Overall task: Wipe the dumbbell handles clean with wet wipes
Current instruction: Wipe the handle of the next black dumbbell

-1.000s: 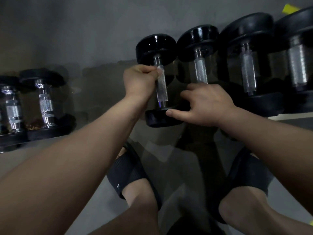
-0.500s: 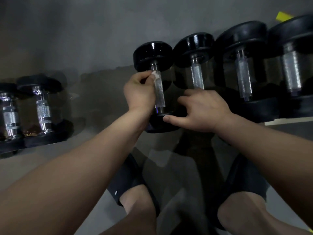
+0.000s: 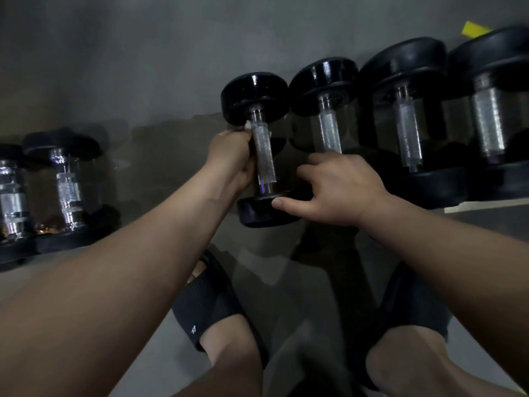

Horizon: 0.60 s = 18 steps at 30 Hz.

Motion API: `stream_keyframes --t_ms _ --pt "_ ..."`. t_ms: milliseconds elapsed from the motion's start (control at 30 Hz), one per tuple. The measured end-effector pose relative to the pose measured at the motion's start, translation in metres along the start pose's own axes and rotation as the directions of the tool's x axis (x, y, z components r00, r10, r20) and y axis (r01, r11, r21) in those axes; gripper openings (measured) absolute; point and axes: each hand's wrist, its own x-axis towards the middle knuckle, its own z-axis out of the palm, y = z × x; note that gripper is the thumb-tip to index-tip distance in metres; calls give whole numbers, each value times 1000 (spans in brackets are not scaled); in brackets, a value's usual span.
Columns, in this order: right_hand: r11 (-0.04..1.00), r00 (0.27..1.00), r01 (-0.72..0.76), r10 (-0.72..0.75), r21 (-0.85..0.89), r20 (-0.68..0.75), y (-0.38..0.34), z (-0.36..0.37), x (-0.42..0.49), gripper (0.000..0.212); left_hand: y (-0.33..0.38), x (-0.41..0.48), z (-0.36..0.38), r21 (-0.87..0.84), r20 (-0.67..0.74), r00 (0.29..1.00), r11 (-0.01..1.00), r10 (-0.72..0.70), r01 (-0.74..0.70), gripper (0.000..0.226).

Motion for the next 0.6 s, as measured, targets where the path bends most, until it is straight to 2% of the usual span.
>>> stream_keyframes --t_ms 67,133,167,233,267,300,467,600 --pt "1000 1000 0 0 1 1 0 0 0 72 -8 -2 -5 81 -62 992 991 113 -108 17" --pt "1000 1000 -1 1 0 -6 1 0 0 73 -14 -4 -12 335 -50 950 901 309 -276 17" --pt "1000 1000 0 0 1 -11 1 0 0 73 -15 -6 -17 518 26 908 771 418 -370 17" --pt "1000 1000 2 -2 4 -12 1 0 0 72 -17 -13 -24 763 252 799 396 546 -511 25" --pt "1000 1000 3 -3 4 -11 0 0 0 72 -18 -17 -28 794 338 757 263 560 -549 31" --pt "1000 1000 3 -3 2 -10 0 1 0 73 -18 -22 -31 791 394 729 198 559 -579 37" --pt "1000 1000 -12 11 -11 -9 1 0 0 79 -16 -32 -45 720 551 626 65 551 -691 43" --pt "1000 1000 -18 18 -17 -5 1 0 0 78 -8 -31 -42 694 694 586 -169 418 -700 49"
